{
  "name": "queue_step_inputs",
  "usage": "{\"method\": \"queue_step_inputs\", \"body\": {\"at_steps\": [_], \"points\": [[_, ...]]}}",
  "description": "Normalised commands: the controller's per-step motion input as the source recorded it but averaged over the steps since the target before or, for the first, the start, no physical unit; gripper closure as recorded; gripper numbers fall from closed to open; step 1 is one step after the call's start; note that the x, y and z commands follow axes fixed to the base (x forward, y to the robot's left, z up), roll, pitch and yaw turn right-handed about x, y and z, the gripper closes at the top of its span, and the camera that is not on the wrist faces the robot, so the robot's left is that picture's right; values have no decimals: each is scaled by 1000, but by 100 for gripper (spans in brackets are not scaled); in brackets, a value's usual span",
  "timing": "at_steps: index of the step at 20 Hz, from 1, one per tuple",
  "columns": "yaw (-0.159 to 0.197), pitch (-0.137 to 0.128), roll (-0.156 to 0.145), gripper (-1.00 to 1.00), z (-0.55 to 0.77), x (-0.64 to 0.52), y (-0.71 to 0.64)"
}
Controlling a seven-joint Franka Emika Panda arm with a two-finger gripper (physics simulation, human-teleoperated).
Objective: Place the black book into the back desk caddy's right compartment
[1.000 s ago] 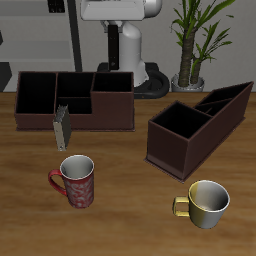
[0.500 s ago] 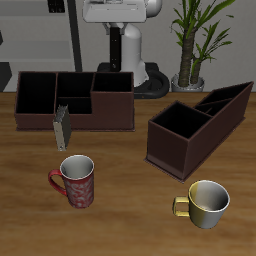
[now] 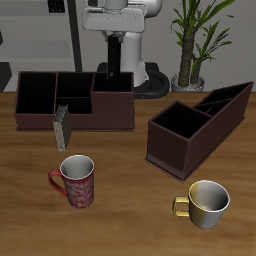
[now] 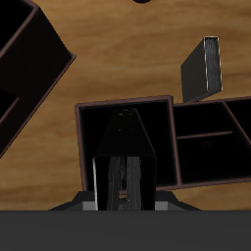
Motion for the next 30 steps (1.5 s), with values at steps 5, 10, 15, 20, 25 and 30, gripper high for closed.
{"method": "queue_step_inputs", "body": {"at_steps": [5, 10, 15, 20, 25, 30], "points": [[-7, 54, 27, 100, -115, -46, 69], [-6, 16, 2, 100, -61, 33, -10], [5, 15, -1, 100, -137, 92, -33], [-6, 26, -12, 100, -170, 116, -27], [0, 35, 5, 100, -227, 144, 0], [0, 45, -10, 100, -239, 170, -25]]}}
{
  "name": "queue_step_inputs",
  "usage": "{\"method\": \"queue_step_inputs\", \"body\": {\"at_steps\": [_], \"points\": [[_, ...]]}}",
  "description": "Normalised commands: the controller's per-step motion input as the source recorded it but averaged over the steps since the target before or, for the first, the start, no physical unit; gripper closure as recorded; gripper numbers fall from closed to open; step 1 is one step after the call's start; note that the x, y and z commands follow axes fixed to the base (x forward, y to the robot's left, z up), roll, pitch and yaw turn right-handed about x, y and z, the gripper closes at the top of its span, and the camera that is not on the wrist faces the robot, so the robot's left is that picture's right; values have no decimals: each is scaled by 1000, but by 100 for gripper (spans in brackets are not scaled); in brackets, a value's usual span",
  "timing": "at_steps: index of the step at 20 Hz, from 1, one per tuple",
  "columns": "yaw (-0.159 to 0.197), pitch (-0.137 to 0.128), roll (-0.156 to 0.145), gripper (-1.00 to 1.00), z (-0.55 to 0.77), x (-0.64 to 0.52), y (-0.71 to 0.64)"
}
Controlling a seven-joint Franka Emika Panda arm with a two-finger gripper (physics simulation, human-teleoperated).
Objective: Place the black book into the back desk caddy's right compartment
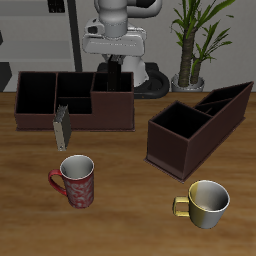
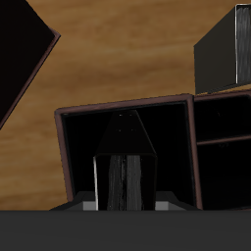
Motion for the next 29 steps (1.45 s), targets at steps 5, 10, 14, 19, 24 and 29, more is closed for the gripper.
{"method": "queue_step_inputs", "body": {"at_steps": [5, 10, 14, 19, 24, 29], "points": [[-7, 55, -11, 100, -241, 143, -46], [-3, 78, -13, 100, -325, 177, -55], [-4, 92, -21, -100, -265, 88, -39], [0, 3, 14, -100, 18, -12, 8], [3, -6, -3, -100, 52, 13, -12], [14, -19, 19, -100, 130, -20, 43]]}}
